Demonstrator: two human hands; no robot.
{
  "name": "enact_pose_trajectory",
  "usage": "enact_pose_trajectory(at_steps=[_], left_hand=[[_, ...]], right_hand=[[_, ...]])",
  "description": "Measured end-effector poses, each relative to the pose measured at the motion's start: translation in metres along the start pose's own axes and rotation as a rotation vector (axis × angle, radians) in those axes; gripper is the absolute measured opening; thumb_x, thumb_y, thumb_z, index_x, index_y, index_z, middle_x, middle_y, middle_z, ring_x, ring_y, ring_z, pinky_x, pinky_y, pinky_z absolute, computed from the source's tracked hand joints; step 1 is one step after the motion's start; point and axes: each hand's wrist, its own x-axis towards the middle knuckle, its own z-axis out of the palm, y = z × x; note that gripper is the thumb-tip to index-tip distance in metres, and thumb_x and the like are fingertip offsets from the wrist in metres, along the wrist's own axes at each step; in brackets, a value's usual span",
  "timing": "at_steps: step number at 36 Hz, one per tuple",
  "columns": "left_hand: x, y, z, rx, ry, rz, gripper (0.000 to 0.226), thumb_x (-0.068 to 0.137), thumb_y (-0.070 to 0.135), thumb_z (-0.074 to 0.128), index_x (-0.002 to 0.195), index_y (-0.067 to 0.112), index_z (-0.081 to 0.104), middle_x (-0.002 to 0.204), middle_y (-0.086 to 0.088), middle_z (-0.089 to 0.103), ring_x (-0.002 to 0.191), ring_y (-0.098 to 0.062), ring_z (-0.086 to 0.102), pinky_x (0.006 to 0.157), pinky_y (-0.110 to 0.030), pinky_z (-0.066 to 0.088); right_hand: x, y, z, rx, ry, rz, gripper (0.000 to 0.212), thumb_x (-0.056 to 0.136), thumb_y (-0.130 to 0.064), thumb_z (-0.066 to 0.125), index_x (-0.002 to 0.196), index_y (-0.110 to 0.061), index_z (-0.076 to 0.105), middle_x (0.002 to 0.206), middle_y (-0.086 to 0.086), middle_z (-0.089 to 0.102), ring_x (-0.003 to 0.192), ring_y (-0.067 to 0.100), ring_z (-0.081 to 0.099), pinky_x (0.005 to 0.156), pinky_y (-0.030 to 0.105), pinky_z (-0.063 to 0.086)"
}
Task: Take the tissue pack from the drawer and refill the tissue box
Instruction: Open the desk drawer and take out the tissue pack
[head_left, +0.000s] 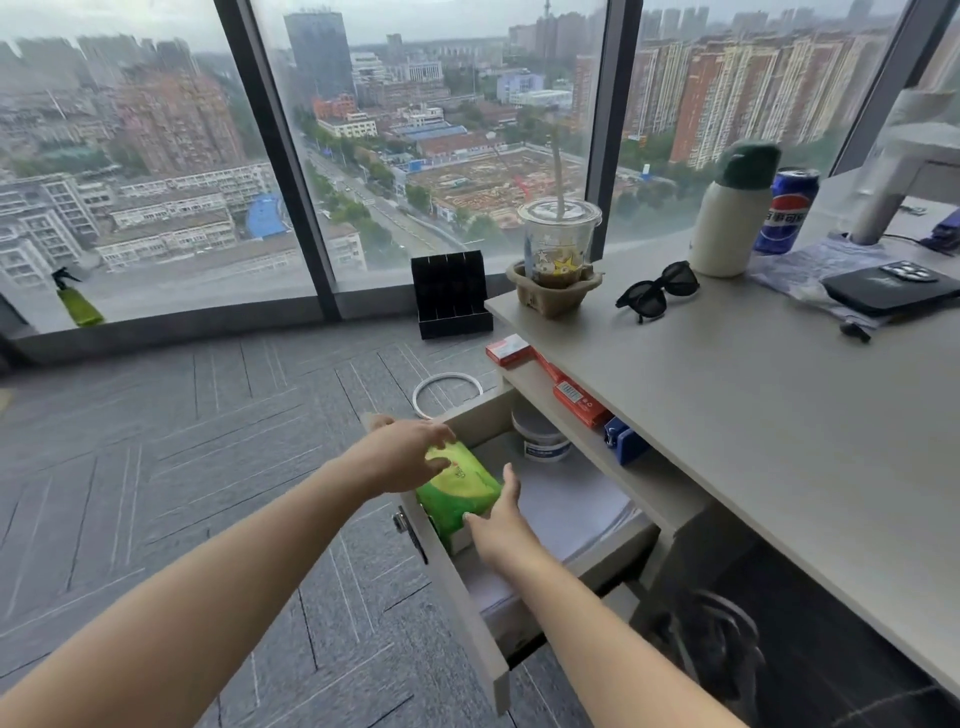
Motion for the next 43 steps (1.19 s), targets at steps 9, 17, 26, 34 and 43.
enact_pose_trajectory(at_steps=[9, 17, 26, 34, 43], left_hand=[[0.034, 0.006, 0.011, 0.009, -0.277, 0.047, 0.092, 0.072, 0.019, 0.076, 0.150, 0.031, 0.028, 0.152, 0.004, 0.033, 0.134, -0.020, 0.043, 0.105, -0.033, 0.043], [0.045, 0.018, 0.026, 0.038, -0.318, 0.002, 0.105, 0.063, 0.021, 0.085, 0.149, 0.029, 0.026, 0.146, 0.000, 0.034, 0.126, -0.027, 0.051, 0.089, -0.032, 0.046], [0.037, 0.022, 0.022, 0.027, -0.274, 0.014, 0.094, 0.064, 0.006, 0.077, 0.141, 0.030, 0.028, 0.137, -0.004, 0.034, 0.109, -0.037, 0.059, 0.086, -0.048, 0.054], [0.015, 0.031, -0.021, 0.076, -0.082, 0.084, 0.106, 0.055, 0.010, 0.086, 0.142, 0.036, 0.030, 0.142, 0.001, 0.034, 0.113, -0.028, 0.056, 0.075, -0.039, 0.054], [-0.033, 0.027, -0.097, -0.086, 0.116, 0.102, 0.100, 0.060, 0.013, 0.079, 0.142, 0.043, 0.029, 0.144, 0.010, 0.028, 0.124, -0.022, 0.040, 0.097, -0.040, 0.050]], right_hand=[[0.032, 0.005, -0.024, -0.216, 0.110, -0.013, 0.129, 0.067, -0.016, 0.085, 0.149, -0.032, -0.014, 0.143, 0.016, 0.023, 0.127, 0.034, 0.043, 0.101, 0.044, 0.043], [0.048, 0.006, -0.035, -0.458, 0.080, -0.003, 0.112, 0.066, -0.018, 0.085, 0.147, -0.023, 0.008, 0.139, 0.014, 0.023, 0.123, 0.036, 0.047, 0.102, 0.040, 0.044], [0.036, 0.009, -0.039, -0.403, 0.139, -0.139, 0.094, 0.067, -0.019, 0.084, 0.138, -0.021, 0.022, 0.135, 0.010, 0.033, 0.120, 0.030, 0.051, 0.099, 0.037, 0.046], [0.002, -0.006, -0.047, -0.292, 0.271, -0.351, 0.088, 0.064, -0.018, 0.077, 0.132, -0.027, 0.023, 0.131, 0.005, 0.033, 0.103, 0.023, 0.053, 0.083, 0.032, 0.050], [-0.051, -0.054, -0.062, -0.209, 0.376, -0.700, 0.083, 0.065, -0.021, 0.077, 0.130, -0.032, 0.028, 0.121, 0.000, 0.033, 0.105, 0.015, 0.044, 0.082, 0.031, 0.052]])
